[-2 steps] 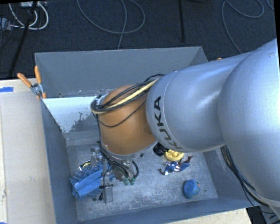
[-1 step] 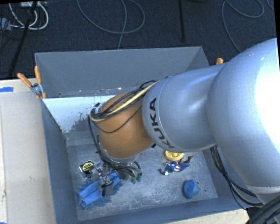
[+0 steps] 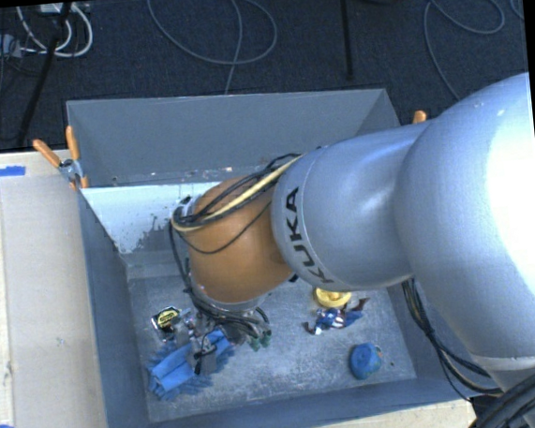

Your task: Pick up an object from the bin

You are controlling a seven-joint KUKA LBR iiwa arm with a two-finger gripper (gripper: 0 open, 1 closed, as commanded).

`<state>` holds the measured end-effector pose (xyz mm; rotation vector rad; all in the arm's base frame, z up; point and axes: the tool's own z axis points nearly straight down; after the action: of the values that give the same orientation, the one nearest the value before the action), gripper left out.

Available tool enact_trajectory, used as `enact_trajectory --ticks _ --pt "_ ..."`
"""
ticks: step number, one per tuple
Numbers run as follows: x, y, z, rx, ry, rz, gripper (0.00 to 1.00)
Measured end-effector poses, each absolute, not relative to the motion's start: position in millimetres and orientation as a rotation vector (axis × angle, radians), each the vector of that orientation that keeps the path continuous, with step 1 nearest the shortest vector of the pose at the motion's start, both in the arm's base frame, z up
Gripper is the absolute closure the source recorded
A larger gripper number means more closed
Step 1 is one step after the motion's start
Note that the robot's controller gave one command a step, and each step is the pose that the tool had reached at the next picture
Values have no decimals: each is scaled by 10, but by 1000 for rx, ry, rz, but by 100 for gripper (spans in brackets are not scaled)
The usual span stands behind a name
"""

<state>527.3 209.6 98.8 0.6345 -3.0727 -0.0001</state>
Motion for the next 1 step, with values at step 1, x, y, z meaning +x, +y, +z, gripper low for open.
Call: enact_trajectory --ticks 1 --pt "5139 1940 1450 622 -3070 0 100"
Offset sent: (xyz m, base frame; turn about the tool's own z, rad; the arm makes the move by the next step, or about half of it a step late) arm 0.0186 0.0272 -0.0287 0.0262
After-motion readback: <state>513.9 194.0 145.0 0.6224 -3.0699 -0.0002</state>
